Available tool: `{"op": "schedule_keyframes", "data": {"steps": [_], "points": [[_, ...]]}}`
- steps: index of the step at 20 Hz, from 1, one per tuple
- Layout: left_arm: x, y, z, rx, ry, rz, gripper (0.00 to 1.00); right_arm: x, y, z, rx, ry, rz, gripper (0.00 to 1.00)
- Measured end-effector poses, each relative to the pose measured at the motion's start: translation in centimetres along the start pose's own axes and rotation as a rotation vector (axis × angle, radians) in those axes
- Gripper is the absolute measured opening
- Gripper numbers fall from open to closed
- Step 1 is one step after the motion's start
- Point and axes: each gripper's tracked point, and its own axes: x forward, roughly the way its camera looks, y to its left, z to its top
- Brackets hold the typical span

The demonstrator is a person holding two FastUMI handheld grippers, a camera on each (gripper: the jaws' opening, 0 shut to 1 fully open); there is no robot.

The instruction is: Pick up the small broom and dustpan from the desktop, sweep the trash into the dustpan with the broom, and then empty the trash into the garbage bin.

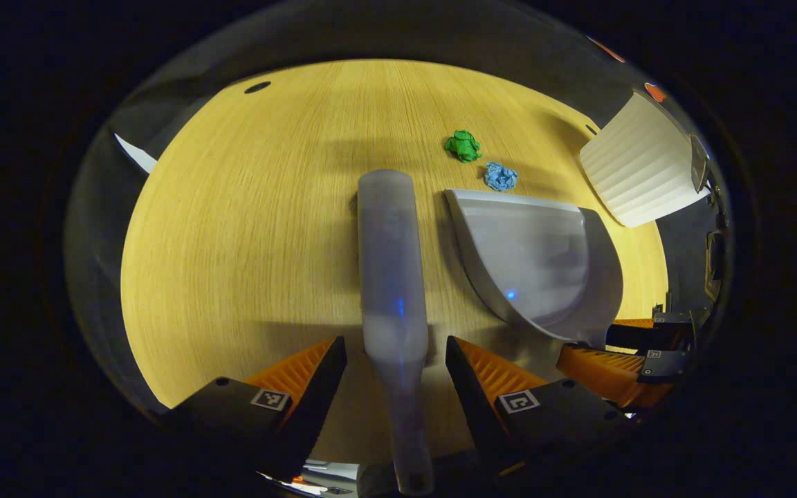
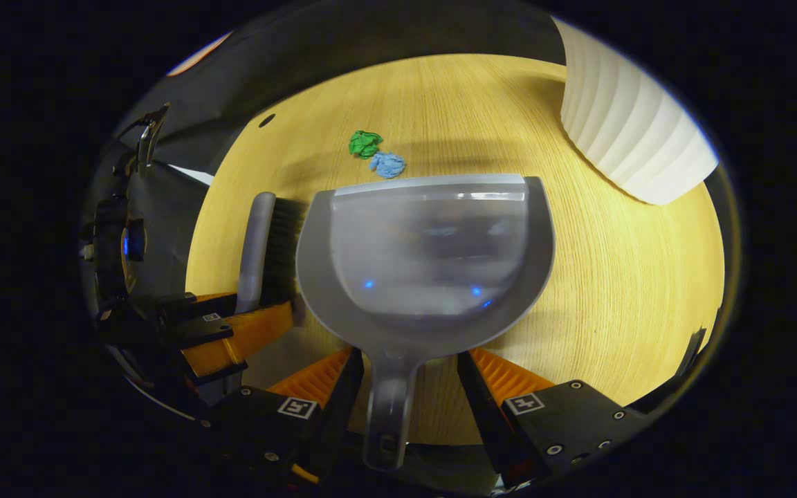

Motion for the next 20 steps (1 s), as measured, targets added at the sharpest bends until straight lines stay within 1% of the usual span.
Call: {"op": "schedule_keyframes", "data": {"steps": [1,2,3,5,6,7,8,9,10,11,12,15,16,17,18,19,20], "points": [[0.0,0.3,0.5,0.001,0.006,0.01,0.88,0.1,-0.1,0.0,0.012,-0.002,-0.005,0.81],[0.1,0.5,0.6,0.013,0.008,0.015,0.81,0.3,0.0,0.0,0.022,0.002,-0.006,0.77],[0.5,0.6,0.5,0.021,0.007,0.023,0.73,0.5,0.0,-0.1,0.031,0.006,-0.003,0.75],[1.0,0.6,0.8,0.03,0.014,0.028,0.59,1.2,0.6,-0.3,0.052,0.015,0.005,0.65],[1.4,0.8,0.8,0.03,0.01,0.036,0.51,1.5,0.7,-0.3,0.056,0.01,0.003,0.46],[1.1,0.6,1.4,0.031,0.006,0.033,0.48,1.5,0.8,-0.2,0.057,0.002,0.004,0.51],[1.5,0.6,1.5,0.032,0.003,0.031,0.45,1.5,0.9,-0.1,0.054,-0.007,0.003,0.45],[1.1,0.6,1.7,0.022,-0.013,0.03,0.45,1.4,0.8,-0.2,0.05,-0.013,-0.001,0.4],[1.5,0.5,2.1,0.018,-0.017,0.021,0.37,1.4,0.8,-0.2,0.045,-0.015,-0.002,0.36],[1.4,0.6,2.4,0.022,-0.018,0.012,0.36,1.3,0.6,0.0,0.045,-0.019,-0.002,0.43],[1.5,0.6,3.0,0.029,-0.029,0.008,0.36,1.2,0.5,0.0,0.044,-0.022,0.002,0.34],[2.0,1.6,5.9,0.092,-0.075,0.007,0.36,0.5,-0.1,0.0,0.017,-0.029,-0.002,0.33],[2.1,2.1,7.3,0.114,-0.098,0.013,0.37,0.2,-0.4,-0.2,0.005,-0.035,-0.008,0.24],[1.9,2.8,8.3,0.148,-0.12,0.017,0.36,-0.2,-0.8,-0.3,-0.003,-0.038,-0.013,0.33],[1.6,3.6,9.7,0.187,-0.144,0.02,0.36,-0.5,-1.1,-0.4,-0.012,-0.04,-0.016,0.24],[1.3,4.3,11.3,0.223,-0.167,0.022,0.36,-0.8,-1.3,-0.4,-0.02,-0.04,-0.018,0.33],[1.1,4.9,13.0,0.261,-0.188,0.02,0.36,-0.8,-1.4,-0.5,-0.031,-0.04,-0.019,0.33]]}}
